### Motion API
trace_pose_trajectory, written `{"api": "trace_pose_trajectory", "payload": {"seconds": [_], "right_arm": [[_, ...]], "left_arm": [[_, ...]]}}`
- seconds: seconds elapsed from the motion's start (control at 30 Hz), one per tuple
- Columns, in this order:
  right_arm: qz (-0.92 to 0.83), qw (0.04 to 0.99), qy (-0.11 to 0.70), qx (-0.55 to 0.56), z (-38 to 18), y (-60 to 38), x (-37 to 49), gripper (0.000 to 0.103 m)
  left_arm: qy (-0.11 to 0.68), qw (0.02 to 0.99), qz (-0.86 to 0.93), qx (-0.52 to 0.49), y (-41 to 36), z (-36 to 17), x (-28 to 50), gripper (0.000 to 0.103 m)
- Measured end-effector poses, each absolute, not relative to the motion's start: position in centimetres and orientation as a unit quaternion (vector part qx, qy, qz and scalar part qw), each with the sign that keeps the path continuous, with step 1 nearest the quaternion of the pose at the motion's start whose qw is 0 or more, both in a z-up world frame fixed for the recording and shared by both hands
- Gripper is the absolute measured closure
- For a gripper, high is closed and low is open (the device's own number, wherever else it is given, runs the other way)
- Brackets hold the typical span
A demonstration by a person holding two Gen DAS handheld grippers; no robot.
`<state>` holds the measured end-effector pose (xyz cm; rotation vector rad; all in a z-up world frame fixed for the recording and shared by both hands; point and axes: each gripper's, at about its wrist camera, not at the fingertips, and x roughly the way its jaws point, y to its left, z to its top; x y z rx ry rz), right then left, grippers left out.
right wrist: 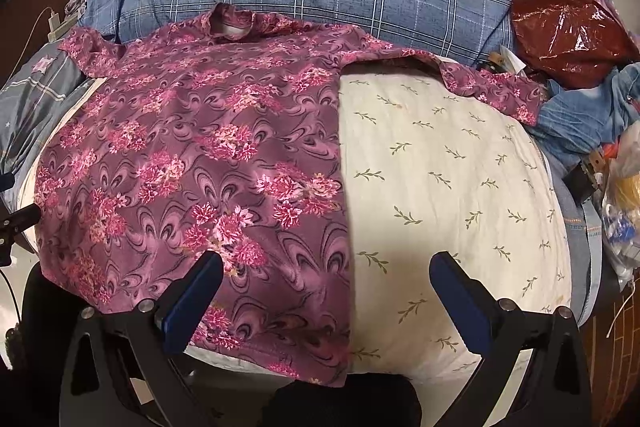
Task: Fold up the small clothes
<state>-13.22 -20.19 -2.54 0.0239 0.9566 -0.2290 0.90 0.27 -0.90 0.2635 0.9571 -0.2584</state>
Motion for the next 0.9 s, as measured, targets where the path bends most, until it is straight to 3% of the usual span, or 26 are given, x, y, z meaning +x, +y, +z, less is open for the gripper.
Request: {"api": "trace_pose_trajectory", "payload": {"seconds": [0.9], "right_arm": [[-0.098, 0.881, 0.462, 0.034, -2.77, -20.41, -12.76, 0.001]], "left_arm": [[0.467, 0.866, -0.127, 0.128, -0.02, -1.72, 1.19, 0.0]]}}
